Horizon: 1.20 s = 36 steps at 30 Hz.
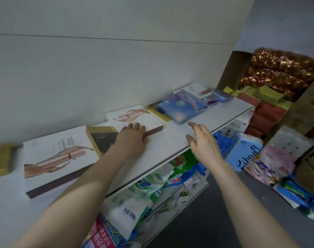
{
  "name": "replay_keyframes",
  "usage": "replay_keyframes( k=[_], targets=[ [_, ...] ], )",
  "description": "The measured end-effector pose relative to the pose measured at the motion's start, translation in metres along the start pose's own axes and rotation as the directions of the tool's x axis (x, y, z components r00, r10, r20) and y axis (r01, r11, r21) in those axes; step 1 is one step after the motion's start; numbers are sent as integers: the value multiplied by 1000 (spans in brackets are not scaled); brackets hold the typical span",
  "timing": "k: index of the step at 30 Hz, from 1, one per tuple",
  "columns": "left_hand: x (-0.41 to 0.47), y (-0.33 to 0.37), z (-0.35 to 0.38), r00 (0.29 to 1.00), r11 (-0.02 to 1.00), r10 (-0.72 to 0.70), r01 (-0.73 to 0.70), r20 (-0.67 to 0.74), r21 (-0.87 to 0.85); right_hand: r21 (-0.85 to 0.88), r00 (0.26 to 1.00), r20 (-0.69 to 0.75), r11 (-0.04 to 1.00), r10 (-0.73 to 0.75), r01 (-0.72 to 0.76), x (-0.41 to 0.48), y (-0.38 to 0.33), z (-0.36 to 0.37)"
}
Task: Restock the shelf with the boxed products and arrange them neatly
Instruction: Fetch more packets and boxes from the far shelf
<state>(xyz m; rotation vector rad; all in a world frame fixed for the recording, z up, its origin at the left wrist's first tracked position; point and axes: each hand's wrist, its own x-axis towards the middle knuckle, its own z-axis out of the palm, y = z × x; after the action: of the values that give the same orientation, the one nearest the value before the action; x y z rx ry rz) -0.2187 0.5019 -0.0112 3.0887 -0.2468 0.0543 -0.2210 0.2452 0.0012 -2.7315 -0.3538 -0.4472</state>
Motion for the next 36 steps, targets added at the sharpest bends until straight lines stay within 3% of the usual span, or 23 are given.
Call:
replay_keyframes(
  k=[4, 8, 11, 15, 19, 22, 24, 26, 30, 33, 36],
  targets=[
    [-9, 14, 3, 998, 999, -27, 26, -50, -32, 3, 996, -57, 998, -70, 70, 81, 33, 12],
    [-42, 33, 11, 980, 985, 14, -47, -199, -163, -116, 997, 22, 991, 71, -68, 141, 48, 36],
    [-58, 40, 20, 987, 963, 1, -44, -160, -267, -103, 989, 39, 985, 143, -138, 156, 58, 54],
    [-63, 43, 15, 984, 954, 49, -96, -169, -284, -23, 992, 47, 993, 119, -118, 166, 64, 57],
    [-59, 47, 7, 972, 945, 68, -135, -225, -298, -78, 985, 165, 996, 56, -44, 172, 75, 51],
    [-57, 54, 11, 971, 967, 73, -124, -227, -222, 60, 978, 196, 995, 66, -80, 169, 84, 52],
    [-55, 62, 15, 972, 984, 37, -76, -231, -163, 195, 988, 102, 971, 117, -136, 165, 86, 52],
    [-54, 70, 15, 968, 985, -33, -11, -249, -171, 365, 974, 30, 905, 225, -220, 163, 83, 51],
    [-53, 83, 18, 945, 977, -131, 71, -301, -203, 679, 903, 142, 624, 406, -387, 169, 80, 51],
    [-57, 100, 23, 919, 950, -259, 187, -297, -249, 830, 909, 166, 444, 382, -338, 171, 85, 48],
    [-65, 112, 27, 854, 917, -373, 278, -363, -286, 882, 944, 152, 391, 292, -263, 171, 97, 45]
  ],
)
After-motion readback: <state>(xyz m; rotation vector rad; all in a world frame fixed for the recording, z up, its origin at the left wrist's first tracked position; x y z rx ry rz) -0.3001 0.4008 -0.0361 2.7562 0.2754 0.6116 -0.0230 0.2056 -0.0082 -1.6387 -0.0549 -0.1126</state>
